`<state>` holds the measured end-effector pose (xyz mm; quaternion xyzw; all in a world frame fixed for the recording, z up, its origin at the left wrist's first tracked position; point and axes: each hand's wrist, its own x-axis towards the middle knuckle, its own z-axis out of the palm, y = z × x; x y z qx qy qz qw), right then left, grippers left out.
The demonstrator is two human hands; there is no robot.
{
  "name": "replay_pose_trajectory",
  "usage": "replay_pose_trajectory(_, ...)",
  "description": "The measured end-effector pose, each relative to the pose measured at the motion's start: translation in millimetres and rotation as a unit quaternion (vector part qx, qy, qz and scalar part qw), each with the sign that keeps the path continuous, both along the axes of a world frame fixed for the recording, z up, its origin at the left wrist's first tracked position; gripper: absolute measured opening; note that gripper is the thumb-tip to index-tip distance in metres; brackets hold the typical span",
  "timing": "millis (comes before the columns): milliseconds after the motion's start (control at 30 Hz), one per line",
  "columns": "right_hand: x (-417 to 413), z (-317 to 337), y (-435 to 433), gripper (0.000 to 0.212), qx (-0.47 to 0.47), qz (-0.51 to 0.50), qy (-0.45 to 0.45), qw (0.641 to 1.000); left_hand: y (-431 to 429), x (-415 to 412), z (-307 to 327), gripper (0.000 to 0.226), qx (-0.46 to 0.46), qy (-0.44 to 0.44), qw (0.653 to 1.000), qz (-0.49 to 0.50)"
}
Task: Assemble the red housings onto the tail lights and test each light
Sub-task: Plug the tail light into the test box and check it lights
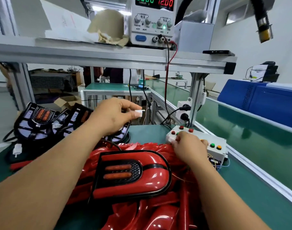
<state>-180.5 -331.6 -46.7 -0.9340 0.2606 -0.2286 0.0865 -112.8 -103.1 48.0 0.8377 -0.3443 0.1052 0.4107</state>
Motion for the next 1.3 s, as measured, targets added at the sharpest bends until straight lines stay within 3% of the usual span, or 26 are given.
replay_pose_trajectory(200,-7,4,0,0.016,0.114,0.105,-0.168,0.973,-38,10,-8,0.022,0.062,0.070,0.993,-0.067)
replay_pose_trajectory(400,-9,4,5,0.013,0.133,0.195,-0.280,0.930,-49,18,-20,0.023,0.047,0.125,0.984,-0.116)
replay_pose_trajectory(633,-6,1,7,0.007,0.108,0.215,-0.292,0.926,-56,12,-20,0.020,0.043,0.151,0.980,-0.126)
replay_pose_trajectory(733,-6,0,7,0.007,0.088,0.218,-0.296,0.926,-56,11,-19,0.031,0.051,0.159,0.978,-0.127)
replay_pose_trajectory(1300,-5,1,16,0.004,0.038,0.232,-0.289,0.928,-60,14,-25,0.018,0.087,0.129,0.983,-0.101)
